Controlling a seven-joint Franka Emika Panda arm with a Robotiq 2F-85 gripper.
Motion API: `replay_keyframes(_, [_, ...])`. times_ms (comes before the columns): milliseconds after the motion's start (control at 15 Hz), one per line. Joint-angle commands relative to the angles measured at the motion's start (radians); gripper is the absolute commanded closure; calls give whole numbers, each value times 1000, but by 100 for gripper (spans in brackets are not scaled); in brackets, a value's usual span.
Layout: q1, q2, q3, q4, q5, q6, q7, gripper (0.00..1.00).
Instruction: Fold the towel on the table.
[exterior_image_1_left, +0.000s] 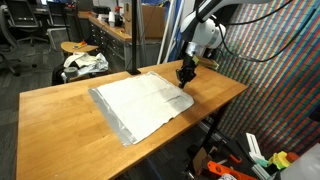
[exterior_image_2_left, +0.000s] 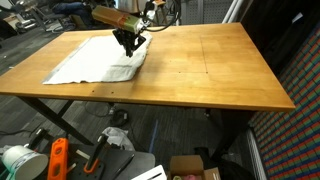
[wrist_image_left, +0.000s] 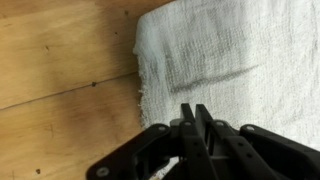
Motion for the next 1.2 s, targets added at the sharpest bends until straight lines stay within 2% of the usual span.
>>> replay_keyframes(0, [44,-51,-3,-54,-81,58,63,60])
replay_keyframes(133, [60,-38,-10,-59,-142,75,99,56])
replay_keyframes(200, [65,-31,-15,-60,-177,67,118,51])
replay_keyframes(533, [51,-1,-35,-81,-253,68,148,12])
replay_keyframes(667, [40,4,-46,-87,-256,68,141,1])
replay_keyframes(1133, [13,36,-26,-81,-220,-37,23,0])
